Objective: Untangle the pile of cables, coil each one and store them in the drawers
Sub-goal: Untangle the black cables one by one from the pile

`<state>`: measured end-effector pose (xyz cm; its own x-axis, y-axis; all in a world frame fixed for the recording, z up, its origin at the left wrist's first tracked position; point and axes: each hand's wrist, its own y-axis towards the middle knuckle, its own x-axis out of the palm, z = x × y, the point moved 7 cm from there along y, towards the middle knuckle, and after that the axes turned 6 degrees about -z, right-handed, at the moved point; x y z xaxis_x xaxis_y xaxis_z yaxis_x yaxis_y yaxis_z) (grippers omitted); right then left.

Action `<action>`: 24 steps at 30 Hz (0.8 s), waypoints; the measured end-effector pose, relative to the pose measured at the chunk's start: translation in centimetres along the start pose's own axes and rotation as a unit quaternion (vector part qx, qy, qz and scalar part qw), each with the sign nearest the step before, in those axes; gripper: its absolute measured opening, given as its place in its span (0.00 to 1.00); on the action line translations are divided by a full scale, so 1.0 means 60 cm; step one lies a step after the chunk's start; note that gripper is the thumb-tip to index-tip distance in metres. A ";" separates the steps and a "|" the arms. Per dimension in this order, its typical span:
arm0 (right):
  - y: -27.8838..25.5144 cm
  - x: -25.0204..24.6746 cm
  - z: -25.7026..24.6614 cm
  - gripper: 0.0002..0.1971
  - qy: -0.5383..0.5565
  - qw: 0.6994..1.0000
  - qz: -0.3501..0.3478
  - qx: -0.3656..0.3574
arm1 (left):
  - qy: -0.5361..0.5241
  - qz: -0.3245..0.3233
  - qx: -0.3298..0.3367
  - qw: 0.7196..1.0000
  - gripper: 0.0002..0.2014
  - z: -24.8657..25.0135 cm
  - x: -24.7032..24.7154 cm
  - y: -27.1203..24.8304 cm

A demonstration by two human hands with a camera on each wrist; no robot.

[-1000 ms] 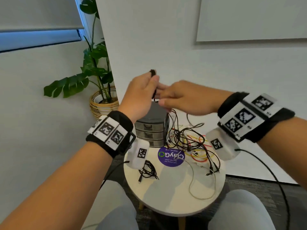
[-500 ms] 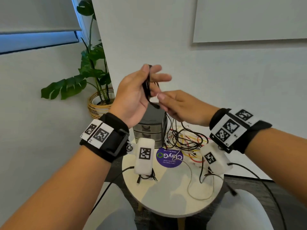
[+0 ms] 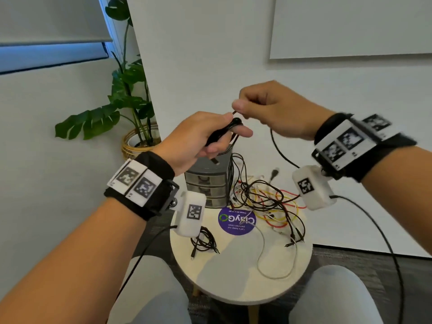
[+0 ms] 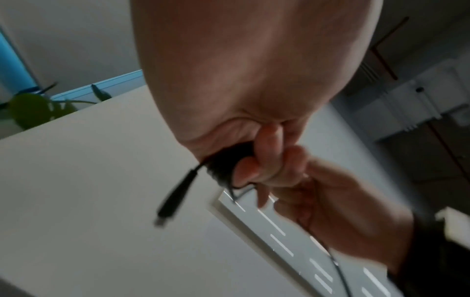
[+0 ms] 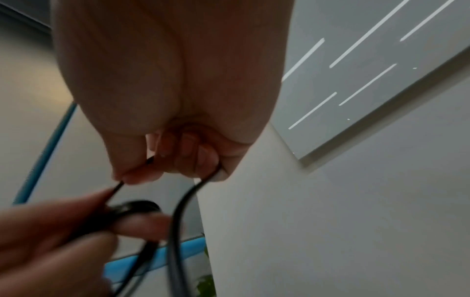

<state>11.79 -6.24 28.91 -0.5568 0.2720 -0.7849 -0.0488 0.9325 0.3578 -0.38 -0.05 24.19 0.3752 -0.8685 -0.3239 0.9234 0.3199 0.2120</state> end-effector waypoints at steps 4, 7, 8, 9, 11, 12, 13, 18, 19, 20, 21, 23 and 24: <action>-0.013 0.060 0.023 0.18 0.131 0.991 0.039 -0.005 | -0.125 -0.017 0.046 0.991 0.25 0.012 0.000 -0.006; -0.029 0.100 0.050 0.20 0.187 0.981 0.012 0.046 | -0.192 0.053 0.083 0.976 0.23 0.013 -0.014 -0.008; -0.034 0.110 0.051 0.20 0.140 0.989 -0.007 0.052 | -0.213 0.084 0.094 0.969 0.22 0.013 -0.020 -0.006; -0.039 0.121 0.048 0.20 0.078 0.995 -0.036 0.047 | -0.222 0.120 0.100 0.962 0.20 0.011 -0.028 -0.004; -0.049 0.140 0.035 0.20 -0.021 0.994 -0.100 0.026 | -0.195 0.183 0.099 0.959 0.14 0.007 -0.041 0.004; -0.053 0.140 0.024 0.20 -0.046 0.992 -0.119 0.017 | -0.150 0.198 0.089 0.965 0.12 0.007 -0.042 0.008; -0.055 0.134 0.014 0.20 -0.060 0.990 -0.125 0.010 | -0.086 0.199 0.072 0.974 0.11 0.006 -0.040 0.013; -0.045 0.040 -0.028 0.14 -0.120 0.989 -0.070 -0.052 | 0.153 0.083 0.035 0.984 0.21 -0.009 0.007 0.023; -0.042 0.018 -0.024 0.13 -0.126 0.990 -0.052 -0.047 | 0.135 0.063 0.039 0.988 0.23 -0.007 0.015 0.023; -0.040 -0.001 -0.016 0.13 -0.132 0.990 -0.033 -0.039 | 0.117 0.046 0.039 0.991 0.25 -0.005 0.021 0.024; -0.040 -0.017 -0.007 0.14 -0.141 0.989 -0.015 -0.030 | 0.104 0.032 0.036 0.993 0.27 -0.003 0.026 0.027; -0.043 -0.040 0.013 0.16 -0.146 0.989 0.018 -0.012 | 0.065 0.006 0.022 0.998 0.26 -0.006 0.034 0.031; -0.045 -0.048 0.024 0.16 -0.138 0.990 0.034 0.001 | 0.030 -0.007 0.014 0.999 0.24 -0.009 0.036 0.032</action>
<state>14.70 -9.21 29.45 -0.3116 0.3889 -0.8670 -0.0171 0.9100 0.4144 2.24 -1.14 23.41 0.3665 -0.8486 -0.3815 0.9266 0.2958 0.2323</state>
